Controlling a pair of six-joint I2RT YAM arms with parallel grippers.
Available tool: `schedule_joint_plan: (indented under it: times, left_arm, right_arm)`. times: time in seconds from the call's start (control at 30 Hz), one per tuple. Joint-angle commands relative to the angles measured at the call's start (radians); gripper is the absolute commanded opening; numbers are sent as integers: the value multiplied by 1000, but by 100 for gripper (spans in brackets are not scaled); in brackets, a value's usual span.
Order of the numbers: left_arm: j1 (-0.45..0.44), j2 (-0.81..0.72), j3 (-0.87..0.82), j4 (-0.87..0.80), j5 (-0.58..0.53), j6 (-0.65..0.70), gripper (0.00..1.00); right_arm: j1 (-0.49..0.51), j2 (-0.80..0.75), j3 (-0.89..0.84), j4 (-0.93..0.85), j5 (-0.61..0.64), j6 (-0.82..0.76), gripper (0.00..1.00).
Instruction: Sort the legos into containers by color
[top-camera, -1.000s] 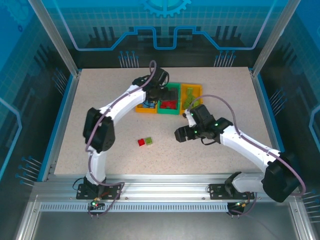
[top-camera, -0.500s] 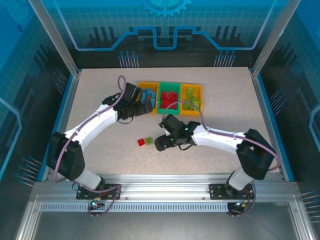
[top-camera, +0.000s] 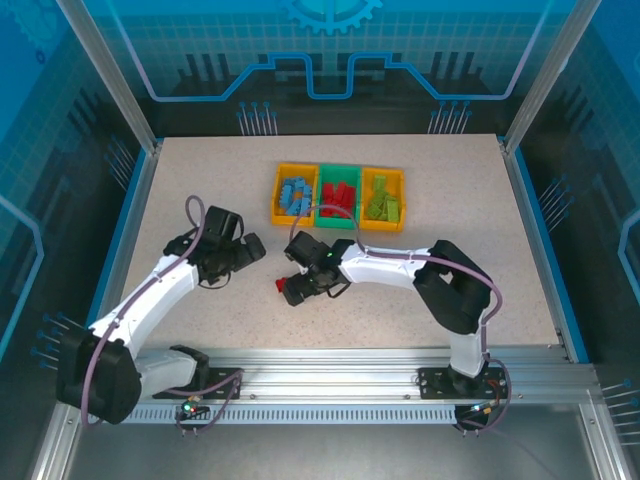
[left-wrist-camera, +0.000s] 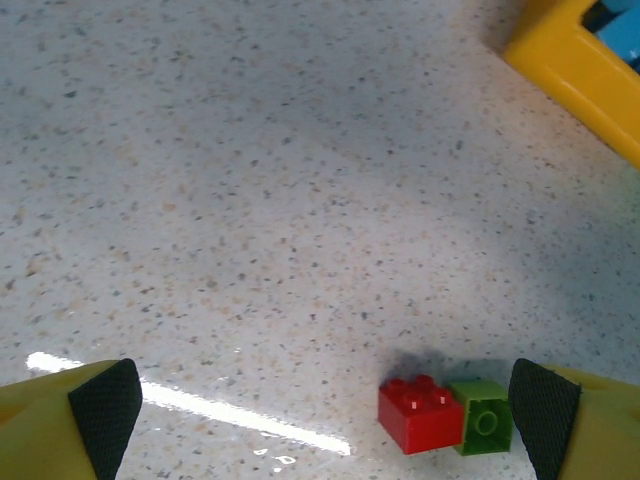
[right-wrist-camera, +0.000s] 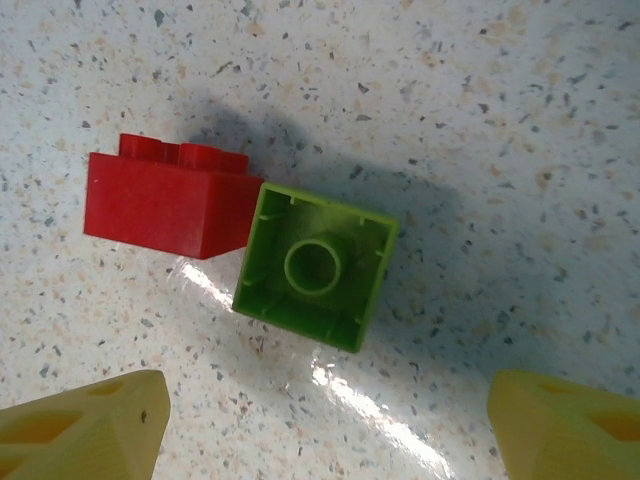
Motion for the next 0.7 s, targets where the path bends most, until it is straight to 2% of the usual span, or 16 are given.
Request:
schedule_joint_plan:
  times: [0.0,0.23,0.43,0.5,0.67]
  left_arm:
    - [28,-47,-39,-30,6,-16,99]
    - [46,-73,-72,-30,19,-21,99]
    - [53,-82,-76,-31,20,-15,99]
    - [55,-82,-78,-32,20,-15,99]
    - [58,-84,-85,-33,21,-15,99]
  right_arm:
    - [13,41,48,-54,19,-14,84]
    - [13,103,111,-83,44,-26,81]
    - [-9,129,127,-90,54,-33,73]
    - [-19,131,128,-89,55,-38,69]
    - [-50,128,116,-76,53,-61,52]
